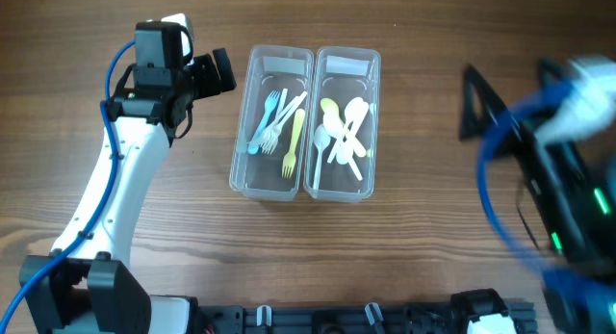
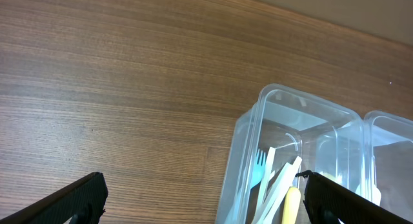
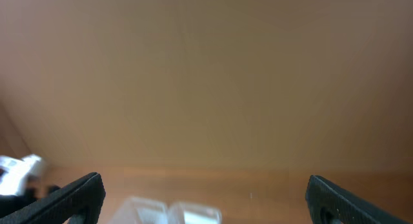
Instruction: Pack container
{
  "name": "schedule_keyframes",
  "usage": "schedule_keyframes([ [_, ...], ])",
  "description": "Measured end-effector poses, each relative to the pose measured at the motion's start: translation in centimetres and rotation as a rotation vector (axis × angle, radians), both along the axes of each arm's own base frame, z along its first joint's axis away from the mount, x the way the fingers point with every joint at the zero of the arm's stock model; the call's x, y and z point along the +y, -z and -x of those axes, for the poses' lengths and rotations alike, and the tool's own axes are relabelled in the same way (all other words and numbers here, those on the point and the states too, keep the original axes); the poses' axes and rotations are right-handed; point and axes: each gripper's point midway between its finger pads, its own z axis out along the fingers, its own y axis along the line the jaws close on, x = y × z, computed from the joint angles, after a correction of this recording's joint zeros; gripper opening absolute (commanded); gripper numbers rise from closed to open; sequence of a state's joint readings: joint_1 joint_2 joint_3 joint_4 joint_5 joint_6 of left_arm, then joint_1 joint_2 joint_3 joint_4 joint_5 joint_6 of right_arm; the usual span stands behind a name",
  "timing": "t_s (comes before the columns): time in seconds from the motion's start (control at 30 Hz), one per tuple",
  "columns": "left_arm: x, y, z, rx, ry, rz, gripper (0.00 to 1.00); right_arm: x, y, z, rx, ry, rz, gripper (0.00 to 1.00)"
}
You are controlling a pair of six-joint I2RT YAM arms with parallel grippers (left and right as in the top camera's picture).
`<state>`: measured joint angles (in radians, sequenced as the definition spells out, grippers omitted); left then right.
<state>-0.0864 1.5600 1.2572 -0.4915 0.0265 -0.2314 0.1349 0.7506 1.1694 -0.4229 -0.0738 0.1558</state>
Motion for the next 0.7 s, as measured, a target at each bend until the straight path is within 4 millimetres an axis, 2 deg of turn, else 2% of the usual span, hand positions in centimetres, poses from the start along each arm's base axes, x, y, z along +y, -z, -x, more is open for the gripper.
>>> schedule_keyframes([
  [0.13, 0.0, 0.0, 0.0, -0.001, 0.000, 0.000, 1.00, -0.8, -3.6, 5.7, -0.159, 0.000, -0.022, 1.00],
  [0.23, 0.0, 0.0, 0.0, 0.000, 0.000, 0.000, 1.00, -1.2, -5.0, 9.0, -0.241, 0.000, -0.033, 1.00],
  [0.33, 0.0, 0.0, 0.0, 0.000, 0.000, 0.000, 1.00, -1.6, -5.6, 11.9, -0.294, 0.000, -0.040, 1.00],
  [0.47, 0.0, 0.0, 0.0, 0.000, 0.000, 0.000, 1.00, -2.4, -7.5, 14.5, -0.403, 0.027, -0.060, 1.00],
  [0.57, 0.0, 0.0, 0.0, 0.000, 0.000, 0.000, 1.00, -3.0, -9.0, 15.6, -0.477, 0.049, -0.074, 1.00],
  [0.63, 0.0, 0.0, 0.0, 0.001, 0.000, -0.001, 1.00, -3.2, -9.6, 15.9, -0.514, 0.059, -0.081, 1.00],
  [0.7, 0.0, 0.0, 0.0, 0.000, 0.000, 0.000, 1.00, -3.2, -9.1, 15.3, -0.514, 0.068, -0.080, 1.00],
])
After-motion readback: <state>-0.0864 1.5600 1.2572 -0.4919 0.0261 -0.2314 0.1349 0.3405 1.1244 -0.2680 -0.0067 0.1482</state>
